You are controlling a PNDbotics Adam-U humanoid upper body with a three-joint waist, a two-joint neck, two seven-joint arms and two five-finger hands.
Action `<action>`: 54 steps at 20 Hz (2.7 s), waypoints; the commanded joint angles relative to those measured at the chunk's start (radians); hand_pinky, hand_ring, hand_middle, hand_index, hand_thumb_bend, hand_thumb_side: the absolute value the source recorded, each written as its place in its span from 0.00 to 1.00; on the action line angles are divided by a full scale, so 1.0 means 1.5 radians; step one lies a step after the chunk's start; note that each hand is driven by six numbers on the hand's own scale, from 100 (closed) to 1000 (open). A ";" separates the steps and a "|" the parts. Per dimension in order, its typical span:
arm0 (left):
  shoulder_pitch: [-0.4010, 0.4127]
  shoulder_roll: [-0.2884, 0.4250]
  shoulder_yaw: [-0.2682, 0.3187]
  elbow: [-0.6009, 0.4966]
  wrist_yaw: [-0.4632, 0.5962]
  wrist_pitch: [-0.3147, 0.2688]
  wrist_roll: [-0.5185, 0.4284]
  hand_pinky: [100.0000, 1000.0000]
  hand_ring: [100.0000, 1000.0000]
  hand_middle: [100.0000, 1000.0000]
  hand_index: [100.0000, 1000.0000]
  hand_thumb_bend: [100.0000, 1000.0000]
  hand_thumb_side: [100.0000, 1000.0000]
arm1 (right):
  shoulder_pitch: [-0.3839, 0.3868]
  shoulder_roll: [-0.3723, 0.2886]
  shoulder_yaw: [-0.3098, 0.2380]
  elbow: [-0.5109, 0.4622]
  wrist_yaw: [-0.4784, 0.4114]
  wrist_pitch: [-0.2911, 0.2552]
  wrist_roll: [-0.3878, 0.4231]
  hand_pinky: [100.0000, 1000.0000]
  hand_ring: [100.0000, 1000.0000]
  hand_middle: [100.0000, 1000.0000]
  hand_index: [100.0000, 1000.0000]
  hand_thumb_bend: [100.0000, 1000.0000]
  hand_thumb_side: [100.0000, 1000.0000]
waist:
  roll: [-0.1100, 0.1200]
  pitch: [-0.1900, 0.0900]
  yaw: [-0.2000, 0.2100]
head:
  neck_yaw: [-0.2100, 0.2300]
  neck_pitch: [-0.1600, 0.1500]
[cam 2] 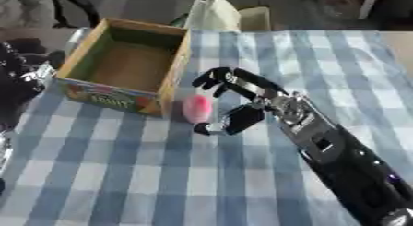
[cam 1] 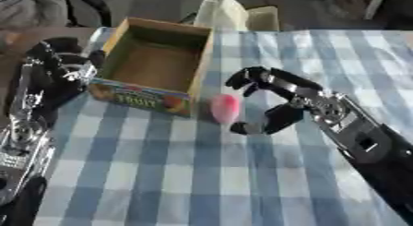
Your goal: Pick up objects on the table and place them in the box.
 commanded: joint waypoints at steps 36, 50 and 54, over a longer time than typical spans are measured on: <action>-0.012 0.004 -0.003 -0.010 0.001 -0.001 -0.006 0.47 0.55 0.53 0.63 0.52 0.09 | -0.040 0.055 -0.044 0.123 0.247 0.013 -0.222 0.19 0.35 0.36 0.41 0.00 0.00 | 0.002 -0.011 0.013 | -0.008 -0.003; -0.017 0.000 -0.006 -0.014 0.003 0.000 -0.010 0.47 0.54 0.53 0.63 0.52 0.09 | -0.093 0.035 -0.087 0.113 0.209 0.036 -0.309 0.17 0.33 0.35 0.40 0.00 0.00 | 0.004 -0.013 0.024 | -0.009 -0.006; -0.026 -0.005 -0.011 -0.020 0.004 -0.001 -0.016 0.47 0.55 0.53 0.63 0.52 0.09 | -0.128 0.037 -0.103 0.133 0.221 0.037 -0.319 0.17 0.34 0.35 0.41 0.00 0.00 | 0.003 -0.010 0.040 | -0.014 -0.008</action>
